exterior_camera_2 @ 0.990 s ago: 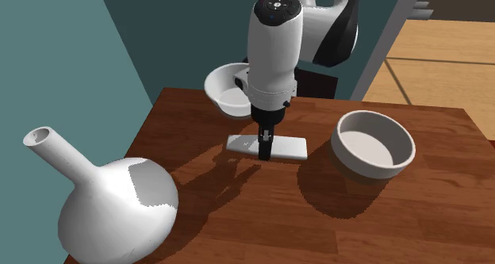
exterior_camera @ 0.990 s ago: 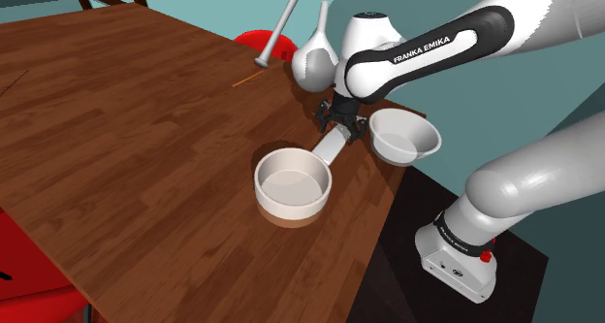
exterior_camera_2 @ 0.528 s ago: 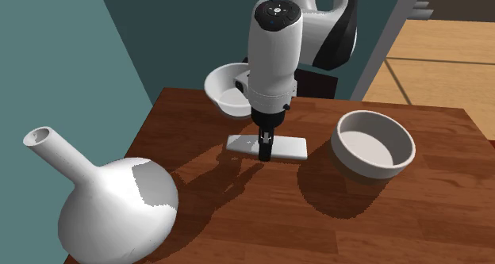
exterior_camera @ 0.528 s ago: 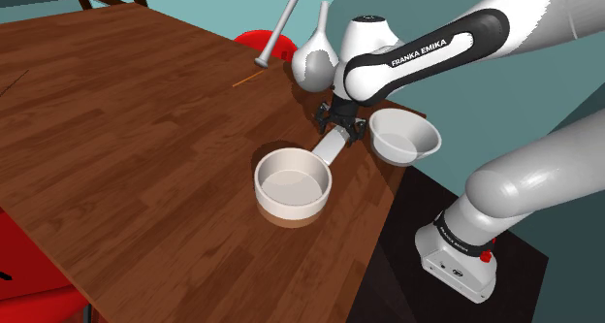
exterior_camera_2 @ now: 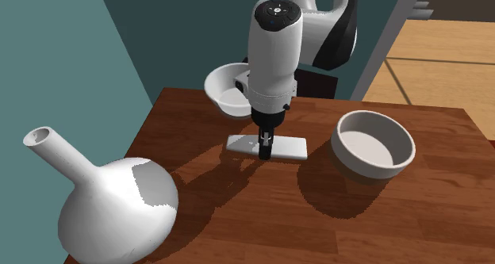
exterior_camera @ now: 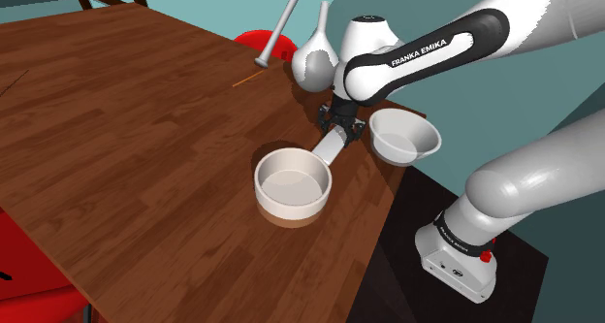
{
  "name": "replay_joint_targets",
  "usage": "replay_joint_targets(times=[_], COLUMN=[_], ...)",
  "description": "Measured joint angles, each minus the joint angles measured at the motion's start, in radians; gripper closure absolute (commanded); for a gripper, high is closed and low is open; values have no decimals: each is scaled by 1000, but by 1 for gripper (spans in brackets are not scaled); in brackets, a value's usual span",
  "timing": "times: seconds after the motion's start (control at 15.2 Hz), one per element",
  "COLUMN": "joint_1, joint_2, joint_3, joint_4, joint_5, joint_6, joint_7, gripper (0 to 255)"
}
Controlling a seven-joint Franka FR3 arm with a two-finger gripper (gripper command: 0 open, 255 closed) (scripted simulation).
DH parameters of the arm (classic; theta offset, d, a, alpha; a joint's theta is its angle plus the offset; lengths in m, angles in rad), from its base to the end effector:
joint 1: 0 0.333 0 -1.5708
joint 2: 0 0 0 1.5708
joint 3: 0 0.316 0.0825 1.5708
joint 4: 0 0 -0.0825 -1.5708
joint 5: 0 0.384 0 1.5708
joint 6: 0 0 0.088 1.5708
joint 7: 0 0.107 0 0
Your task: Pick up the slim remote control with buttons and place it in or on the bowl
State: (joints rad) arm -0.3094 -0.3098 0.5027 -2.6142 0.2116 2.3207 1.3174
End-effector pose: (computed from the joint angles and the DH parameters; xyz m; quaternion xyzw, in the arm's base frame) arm 0.4063 0.0763 0.3424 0.7988 -0.6016 -0.0055 0.0008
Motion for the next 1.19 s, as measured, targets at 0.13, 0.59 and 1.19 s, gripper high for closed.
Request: replay_joint_targets(times=[0.13,0.59,1.19], joint_1=[0,7,11], joint_2=[0,-51,-125], joint_3=[0,-16,-48], joint_4=[0,31,99], joint_5=[0,9,12], joint_6=[0,-80,-221], joint_7=[0,-9,-23], gripper=[255,255,255])
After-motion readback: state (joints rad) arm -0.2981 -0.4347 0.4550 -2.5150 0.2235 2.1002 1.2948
